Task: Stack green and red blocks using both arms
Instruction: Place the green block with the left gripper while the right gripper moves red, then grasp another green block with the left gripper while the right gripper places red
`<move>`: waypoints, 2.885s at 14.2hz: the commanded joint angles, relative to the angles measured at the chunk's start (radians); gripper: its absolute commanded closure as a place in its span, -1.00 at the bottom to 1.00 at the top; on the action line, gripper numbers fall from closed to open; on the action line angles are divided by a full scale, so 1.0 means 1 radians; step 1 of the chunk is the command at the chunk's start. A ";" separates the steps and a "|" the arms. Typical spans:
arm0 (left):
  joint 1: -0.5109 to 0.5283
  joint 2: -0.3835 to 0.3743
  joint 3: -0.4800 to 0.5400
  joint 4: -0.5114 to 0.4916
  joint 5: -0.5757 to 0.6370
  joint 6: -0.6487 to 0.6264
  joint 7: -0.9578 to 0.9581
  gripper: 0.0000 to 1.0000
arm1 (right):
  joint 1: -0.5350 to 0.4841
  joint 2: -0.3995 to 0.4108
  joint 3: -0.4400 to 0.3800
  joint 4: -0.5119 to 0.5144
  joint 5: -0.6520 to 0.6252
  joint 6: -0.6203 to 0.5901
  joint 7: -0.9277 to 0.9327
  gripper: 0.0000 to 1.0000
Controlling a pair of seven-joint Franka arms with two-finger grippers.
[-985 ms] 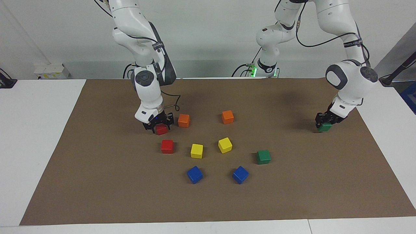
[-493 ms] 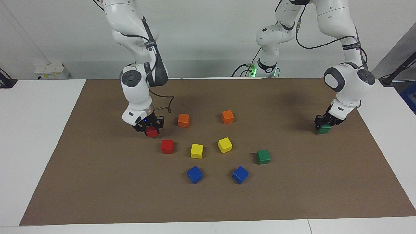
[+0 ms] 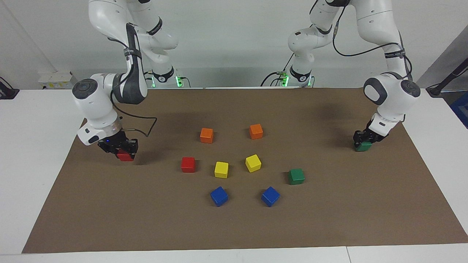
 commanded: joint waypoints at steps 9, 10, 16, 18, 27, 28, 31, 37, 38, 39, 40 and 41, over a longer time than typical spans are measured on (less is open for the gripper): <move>-0.080 0.017 -0.008 0.284 -0.018 -0.298 0.010 -1.00 | -0.007 0.080 0.013 -0.041 0.009 0.106 -0.003 1.00; -0.123 0.032 -0.008 0.343 -0.016 -0.344 -0.043 -1.00 | -0.007 0.080 0.013 -0.041 0.009 0.106 -0.003 1.00; -0.356 0.133 -0.008 0.556 -0.019 -0.422 -0.332 -1.00 | -0.007 0.088 0.013 -0.050 0.009 0.112 -0.009 1.00; -0.410 0.185 -0.008 0.594 -0.018 -0.416 -0.378 -1.00 | -0.007 0.088 0.013 -0.052 0.007 0.115 -0.020 1.00; -0.520 0.333 -0.007 0.592 0.016 -0.227 -0.496 -1.00 | -0.007 0.088 0.011 -0.052 0.009 0.116 -0.121 0.67; -0.522 0.333 -0.007 0.579 0.016 -0.209 -0.498 -1.00 | -0.005 0.088 0.011 -0.050 0.009 0.116 -0.114 -0.65; -0.537 0.337 -0.005 0.540 0.021 -0.166 -0.513 -1.00 | -0.005 0.079 0.011 -0.038 0.009 0.092 -0.106 -1.00; -0.548 0.336 -0.004 0.500 0.024 -0.109 -0.553 -0.77 | 0.022 -0.006 0.017 0.176 0.009 -0.278 -0.074 -1.00; -0.551 0.336 -0.004 0.500 0.034 -0.107 -0.570 -0.42 | 0.045 0.003 0.017 0.247 0.007 -0.351 -0.042 -1.00; -0.552 0.334 -0.002 0.500 0.063 -0.109 -0.593 0.52 | 0.077 0.020 0.016 0.323 0.007 -0.415 0.007 -1.00; -0.549 0.334 0.001 0.503 0.100 -0.110 -0.599 1.00 | 0.108 0.043 0.017 0.385 0.004 -0.454 0.068 -1.00; -0.548 0.334 0.001 0.503 0.125 -0.110 -0.602 1.00 | 0.149 0.062 0.017 0.433 -0.001 -0.469 0.142 -1.00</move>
